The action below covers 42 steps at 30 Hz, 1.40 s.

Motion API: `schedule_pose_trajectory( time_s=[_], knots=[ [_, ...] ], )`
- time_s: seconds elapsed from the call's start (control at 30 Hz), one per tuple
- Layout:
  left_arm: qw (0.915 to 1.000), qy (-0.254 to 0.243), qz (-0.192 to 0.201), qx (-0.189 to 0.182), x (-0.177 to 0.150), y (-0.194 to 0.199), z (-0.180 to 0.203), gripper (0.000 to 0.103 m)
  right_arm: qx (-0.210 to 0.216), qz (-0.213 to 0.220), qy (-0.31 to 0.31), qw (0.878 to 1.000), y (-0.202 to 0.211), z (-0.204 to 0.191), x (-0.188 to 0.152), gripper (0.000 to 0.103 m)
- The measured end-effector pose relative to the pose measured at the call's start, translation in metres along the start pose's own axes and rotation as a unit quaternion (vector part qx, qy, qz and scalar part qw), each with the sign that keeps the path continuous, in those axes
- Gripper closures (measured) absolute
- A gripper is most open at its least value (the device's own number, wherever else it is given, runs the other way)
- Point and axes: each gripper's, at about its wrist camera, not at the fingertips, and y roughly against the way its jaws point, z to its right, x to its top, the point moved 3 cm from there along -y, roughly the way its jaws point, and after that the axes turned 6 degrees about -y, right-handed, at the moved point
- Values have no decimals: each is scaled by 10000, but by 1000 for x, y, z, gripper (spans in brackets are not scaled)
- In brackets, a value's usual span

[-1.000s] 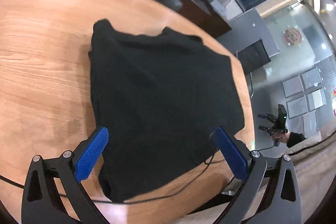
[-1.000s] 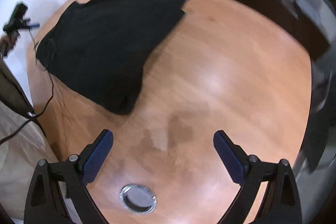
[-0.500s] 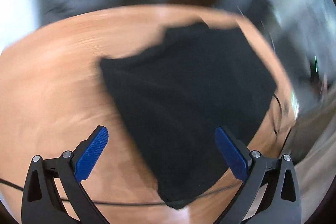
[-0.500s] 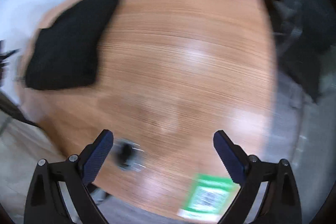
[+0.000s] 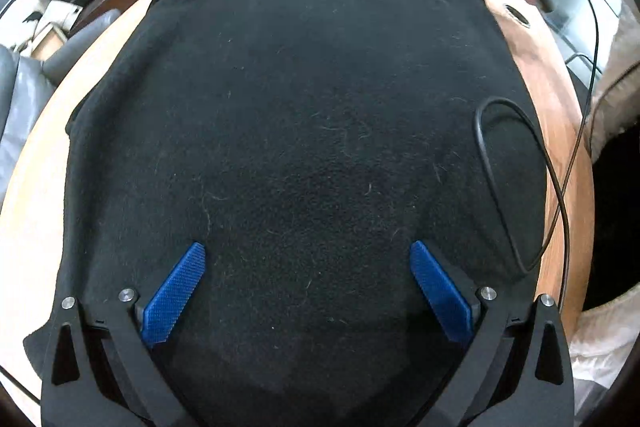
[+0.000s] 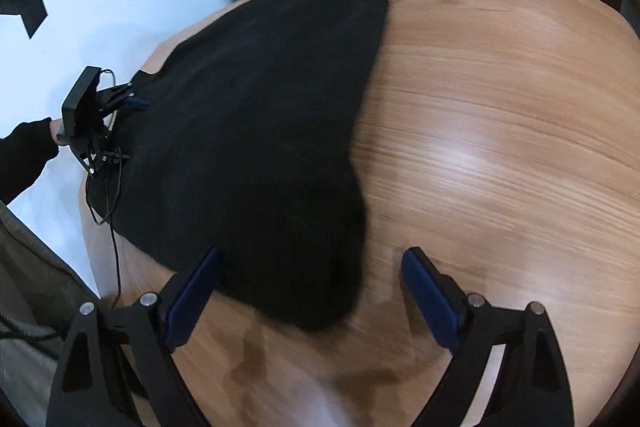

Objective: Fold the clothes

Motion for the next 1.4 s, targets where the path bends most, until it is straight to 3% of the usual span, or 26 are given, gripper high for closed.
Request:
schedule_pose_trajectory(
  time_s=[0.1, 0.17, 0.27, 0.3, 0.33, 0.43, 0.53, 0.63, 0.8, 0.9, 1.03, 1.2, 1.4],
  knots=[
    [9998, -79, 130, -102, -2, -1, 0, 0, -211, 230, 233, 9992, -12, -12, 2, 12],
    [9997, -99, 193, -126, -2, -1, 0, 0, -544, 248, 532, 9968, -14, -21, 2, 19],
    [9995, -87, 302, -106, 0, -2, 1, 0, -983, 135, 878, 9912, -20, -36, -1, 42],
    [9994, -92, 319, -93, 0, -3, 2, 0, -990, 119, 787, 9919, -20, -38, 0, 56],
    [9994, -102, 330, -77, 2, -4, 3, 0, -955, 116, 683, 9930, -19, -39, 0, 63],
    [9992, -116, 376, -45, 11, -7, 5, 0, -686, 265, 211, 9971, -6, -37, 6, 71],
    [9985, -100, 532, -24, 35, -16, 7, 0, -325, 737, 7, 9968, 30, -44, 20, 73],
    [9971, -132, 754, -39, 75, -31, 15, 0, -116, 1324, 316, 9906, 84, -68, 47, 74],
    [9952, -297, 913, -192, 164, -64, 38, 0, 95, 1297, 1253, 9836, 119, -113, 60, 74],
    [9944, -330, 964, -285, 186, -71, 44, 0, 156, 1202, 1767, 9768, 137, -134, 65, 74],
    [9931, -371, 1031, -409, 216, -79, 52, 0, -149, 648, 1734, 9826, 132, -102, 38, 73],
    [9926, -353, 1055, -478, 191, -66, 52, 0, -69, 641, 1613, 9848, 124, -85, 30, 74],
    [9922, -301, 1167, -331, 193, -72, 65, 0, 310, 940, 1524, 9833, 107, -96, 47, 74]
  ],
)
